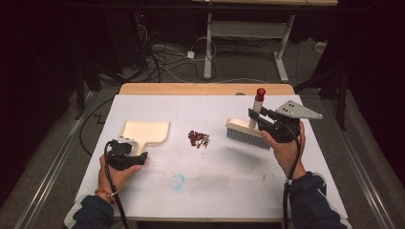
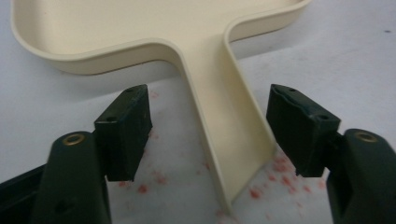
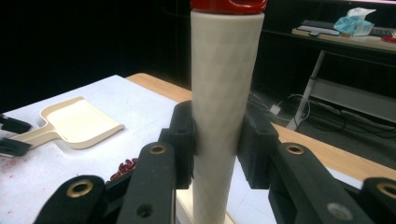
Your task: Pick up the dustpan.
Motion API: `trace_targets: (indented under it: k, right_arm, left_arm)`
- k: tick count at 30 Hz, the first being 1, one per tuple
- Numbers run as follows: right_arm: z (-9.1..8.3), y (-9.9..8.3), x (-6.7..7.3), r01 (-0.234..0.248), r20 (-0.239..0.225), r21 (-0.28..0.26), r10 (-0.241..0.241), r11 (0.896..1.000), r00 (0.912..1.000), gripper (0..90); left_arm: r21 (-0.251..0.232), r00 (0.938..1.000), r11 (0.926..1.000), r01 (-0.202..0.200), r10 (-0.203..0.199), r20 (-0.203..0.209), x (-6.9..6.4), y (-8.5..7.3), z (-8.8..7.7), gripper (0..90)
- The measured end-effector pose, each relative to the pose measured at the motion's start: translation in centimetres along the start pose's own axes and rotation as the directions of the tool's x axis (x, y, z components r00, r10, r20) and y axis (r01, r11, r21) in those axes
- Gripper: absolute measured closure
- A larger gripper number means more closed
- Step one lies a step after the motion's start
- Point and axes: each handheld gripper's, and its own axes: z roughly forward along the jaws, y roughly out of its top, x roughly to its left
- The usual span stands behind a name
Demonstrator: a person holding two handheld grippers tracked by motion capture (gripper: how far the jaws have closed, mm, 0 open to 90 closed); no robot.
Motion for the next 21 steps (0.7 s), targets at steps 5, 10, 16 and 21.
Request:
trace_targets:
  k: [5, 10, 16, 21]
  right_arm:
    - [-0.3, 0.2, 0.2, 0.014, -0.001, -0.008, -0.014, 1.000, 0.9999, 69.9]
    - [-0.5, 0.2, 0.2, 0.012, -0.003, -0.006, -0.012, 1.000, 0.9999, 69.9]
    - [-0.8, 0.1, 0.2, 0.009, -0.005, -0.004, -0.009, 1.000, 0.9999, 69.9]
    - [-1.2, 0.1, 0.1, 0.006, -0.002, -0.009, -0.006, 1.000, 1.0000, 69.9]
  left_arm:
    - [-0.014, 0.9999, 0.9999, -0.004, 0.004, -0.012, 0.0, 0.8, 0.9, 33.4]
    - [-0.023, 0.9999, 0.9997, 0.003, -0.003, -0.014, 0.1, 1.2, 1.2, 44.7]
    - [-0.030, 0.9996, 0.9995, 0.014, -0.015, -0.023, 0.4, 1.5, 1.4, 59.6]
    - [-0.021, 0.9995, 0.9998, -0.002, 0.002, -0.030, 0.4, 1.7, 1.4, 63.8]
